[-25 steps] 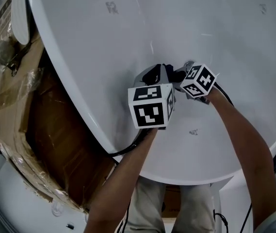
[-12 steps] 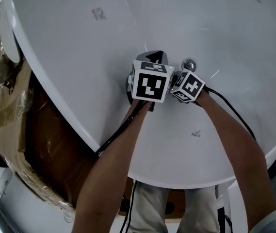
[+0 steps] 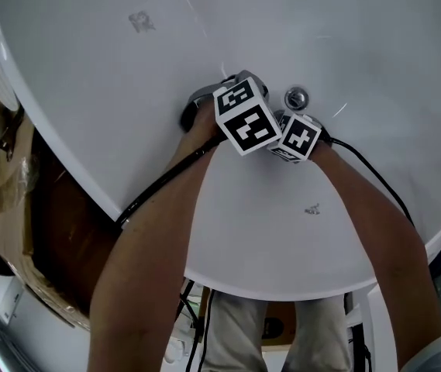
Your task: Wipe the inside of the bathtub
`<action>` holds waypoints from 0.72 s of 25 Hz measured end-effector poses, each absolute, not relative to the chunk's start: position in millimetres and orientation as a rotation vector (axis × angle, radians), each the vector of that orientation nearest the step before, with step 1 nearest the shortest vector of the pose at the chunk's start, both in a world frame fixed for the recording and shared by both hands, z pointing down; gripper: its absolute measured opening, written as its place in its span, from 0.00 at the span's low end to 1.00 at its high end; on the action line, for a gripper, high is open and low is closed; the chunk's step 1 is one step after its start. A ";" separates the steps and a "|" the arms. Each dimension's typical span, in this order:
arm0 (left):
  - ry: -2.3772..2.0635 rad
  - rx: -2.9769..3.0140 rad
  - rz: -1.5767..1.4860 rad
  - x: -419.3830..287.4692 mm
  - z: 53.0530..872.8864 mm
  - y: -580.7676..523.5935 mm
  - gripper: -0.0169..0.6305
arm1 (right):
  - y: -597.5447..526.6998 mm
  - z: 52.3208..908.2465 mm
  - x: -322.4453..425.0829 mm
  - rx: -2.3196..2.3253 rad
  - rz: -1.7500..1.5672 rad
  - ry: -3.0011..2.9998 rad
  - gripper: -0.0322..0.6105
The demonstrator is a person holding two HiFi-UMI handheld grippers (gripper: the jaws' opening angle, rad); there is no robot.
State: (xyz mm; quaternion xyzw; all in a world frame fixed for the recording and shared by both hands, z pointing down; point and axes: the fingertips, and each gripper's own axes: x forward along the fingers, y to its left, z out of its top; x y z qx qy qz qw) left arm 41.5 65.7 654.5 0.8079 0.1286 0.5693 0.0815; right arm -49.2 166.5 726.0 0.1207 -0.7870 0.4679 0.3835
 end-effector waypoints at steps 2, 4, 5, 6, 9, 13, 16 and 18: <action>0.511 2.442 1.774 36.7 659.1 71.2 0.02 | 168.1 728.9 -48.1 0.312 1.201 -1.999 0.13; 0.633 2.461 1.848 31.8 664.9 78.2 0.02 | 170.7 730.2 -50.3 0.308 1.221 -2.000 0.13; 0.690 2.466 1.885 29.7 667.9 80.8 0.02 | 169.5 728.2 -52.7 0.305 1.226 -2.008 0.13; 0.745 2.470 1.919 27.7 670.8 82.5 0.02 | 167.4 725.9 -54.9 0.303 1.224 -2.016 0.13; 0.910 2.471 1.997 20.4 675.9 88.5 0.02 | 167.5 721.6 -59.4 0.284 1.229 -2.025 0.13; 1.071 2.437 2.029 11.4 676.2 98.4 0.02 | 172.1 714.9 -63.1 0.245 1.247 -2.033 0.13; 1.093 2.417 2.017 11.1 673.5 99.8 0.02 | 172.3 709.4 -64.3 0.237 1.253 -2.039 0.13; 1.108 2.411 2.025 9.4 671.4 98.8 0.02 | 171.9 702.0 -68.3 0.233 1.265 -2.056 0.13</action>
